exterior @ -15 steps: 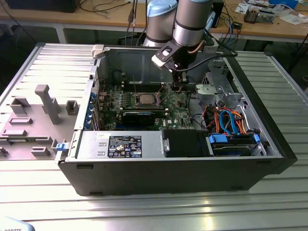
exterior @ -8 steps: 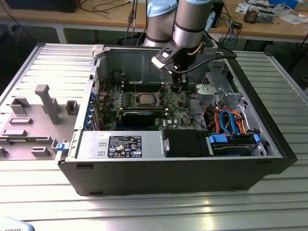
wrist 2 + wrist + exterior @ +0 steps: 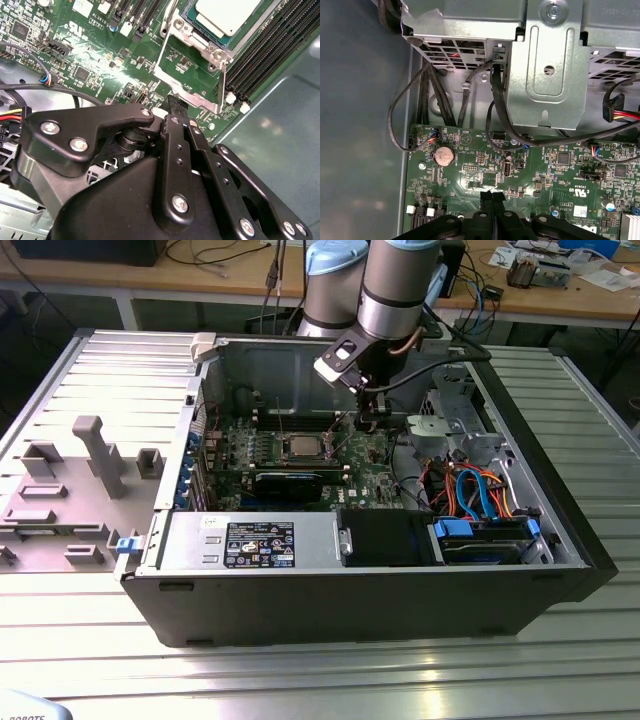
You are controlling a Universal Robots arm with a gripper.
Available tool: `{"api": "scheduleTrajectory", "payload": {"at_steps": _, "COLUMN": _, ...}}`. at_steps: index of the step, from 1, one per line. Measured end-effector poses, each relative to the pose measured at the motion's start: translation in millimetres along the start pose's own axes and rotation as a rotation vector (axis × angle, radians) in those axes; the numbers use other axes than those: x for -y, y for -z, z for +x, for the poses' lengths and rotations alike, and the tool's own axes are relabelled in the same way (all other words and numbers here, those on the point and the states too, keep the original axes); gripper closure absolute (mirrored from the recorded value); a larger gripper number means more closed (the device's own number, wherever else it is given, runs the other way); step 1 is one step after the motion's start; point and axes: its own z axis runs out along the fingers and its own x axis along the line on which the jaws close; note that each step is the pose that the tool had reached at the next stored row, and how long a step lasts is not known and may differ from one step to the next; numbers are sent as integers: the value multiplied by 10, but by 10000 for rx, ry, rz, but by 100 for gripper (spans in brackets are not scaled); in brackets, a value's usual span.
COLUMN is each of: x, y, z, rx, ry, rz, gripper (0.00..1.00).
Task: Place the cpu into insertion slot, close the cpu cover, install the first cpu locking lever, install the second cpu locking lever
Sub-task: 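Close the cpu cover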
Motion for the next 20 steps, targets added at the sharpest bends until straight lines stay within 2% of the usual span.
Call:
{"api": "scheduleTrajectory", "payload": {"at_steps": 4, "x": 17, "y": 0, "z": 1, "rx": 0, "ry": 0, "rz": 0, "gripper": 89}}
{"api": "scheduleTrajectory", "payload": {"at_steps": 15, "x": 110, "y": -1, "z": 9, "rx": 0, "ry": 1, "rz": 0, "gripper": 89}}
{"api": "scheduleTrajectory", "payload": {"at_steps": 20, "x": 115, "y": -2, "z": 10, "rx": 0, "ry": 0, "rz": 0, "gripper": 89}}
